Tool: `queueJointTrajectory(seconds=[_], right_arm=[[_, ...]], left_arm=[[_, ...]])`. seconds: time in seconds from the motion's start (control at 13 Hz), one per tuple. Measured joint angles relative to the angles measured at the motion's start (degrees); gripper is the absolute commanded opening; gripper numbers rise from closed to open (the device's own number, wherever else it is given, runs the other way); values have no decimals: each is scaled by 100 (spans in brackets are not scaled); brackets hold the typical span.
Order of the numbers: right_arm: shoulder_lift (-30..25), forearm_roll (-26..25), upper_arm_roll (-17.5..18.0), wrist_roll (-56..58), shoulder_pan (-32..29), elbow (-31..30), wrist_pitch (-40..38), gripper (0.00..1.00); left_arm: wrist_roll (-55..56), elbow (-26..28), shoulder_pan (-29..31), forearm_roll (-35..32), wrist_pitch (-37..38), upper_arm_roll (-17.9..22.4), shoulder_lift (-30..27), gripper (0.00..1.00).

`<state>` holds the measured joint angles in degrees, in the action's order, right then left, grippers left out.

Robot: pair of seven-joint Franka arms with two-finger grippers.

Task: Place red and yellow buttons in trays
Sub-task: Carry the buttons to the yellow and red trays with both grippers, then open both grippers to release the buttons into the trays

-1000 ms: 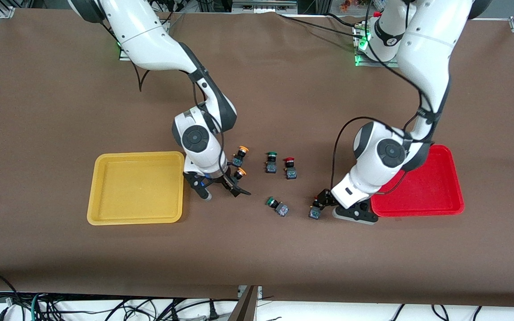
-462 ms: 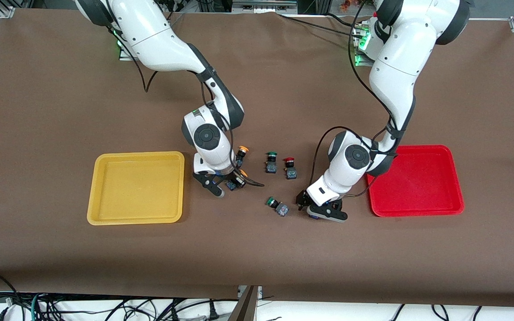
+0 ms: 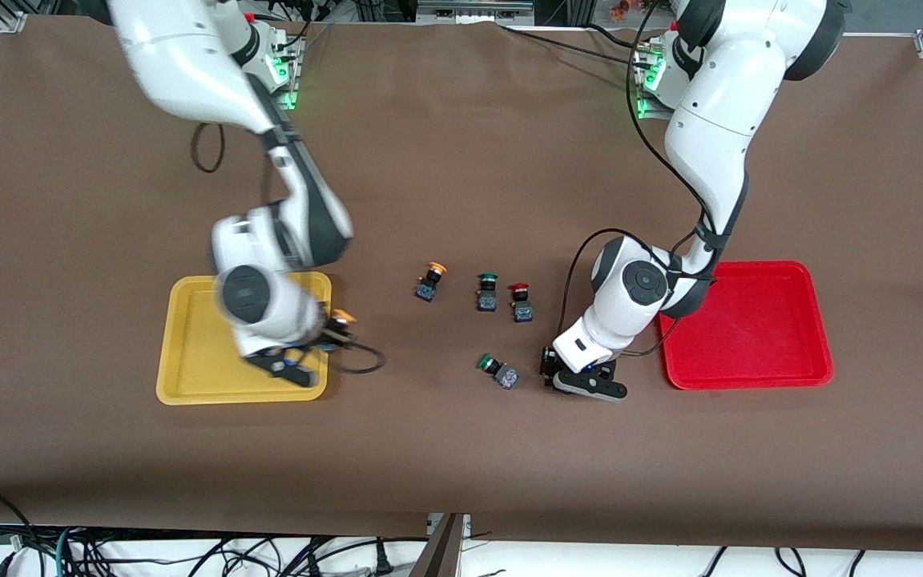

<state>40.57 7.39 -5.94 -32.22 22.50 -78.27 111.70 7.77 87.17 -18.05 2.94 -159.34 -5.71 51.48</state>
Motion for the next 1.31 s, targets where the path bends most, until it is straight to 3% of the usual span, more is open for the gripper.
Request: queueJointTrajectory(seconds=[0.15,0.31,0.54,0.62,0.69,0.77,0.85,0.92,1.0,1.08,1.31], right_arm=[[-152,-21,-113,1250,-576,-59,-610,0],[-97,-23,-382,2248,-965,-297,-655,0],[44,-21,-421,2692,-1331,-840,-211,2],[94,-21,-413,2698,-1329,-1048,69,76],[130,-21,-393,2697,-1311,-1189,263,100],[143,-20,-380,2697,-1287,-1230,339,100],[120,-19,-374,2697,-1258,-1208,362,100],[57,-11,-351,2697,-1225,-1123,300,100],[-27,23,-289,2687,-1182,-947,100,100],[-122,91,-186,2480,-1096,-703,-163,100],[-269,146,174,364,-378,-377,-373,100]], left_arm=[[0,-29,54,0,473,12,-212,0],[-167,-109,203,-1,1771,53,-661,0],[-1215,-126,688,-1,3809,144,-1355,2],[-1690,-113,937,-21,4342,161,-1454,2],[-2094,-77,1177,-87,4646,175,-1467,3],[-2375,41,1389,-258,4810,180,-1462,6],[-2511,221,1524,-534,4840,178,-1459,13],[-2524,408,1578,-794,4813,174,-1455,31],[-2524,557,1581,-922,4738,164,-1456,82],[-2524,659,1571,-970,4636,141,-1457,100],[-2520,747,1552,-980,4456,102,-1516,100]])
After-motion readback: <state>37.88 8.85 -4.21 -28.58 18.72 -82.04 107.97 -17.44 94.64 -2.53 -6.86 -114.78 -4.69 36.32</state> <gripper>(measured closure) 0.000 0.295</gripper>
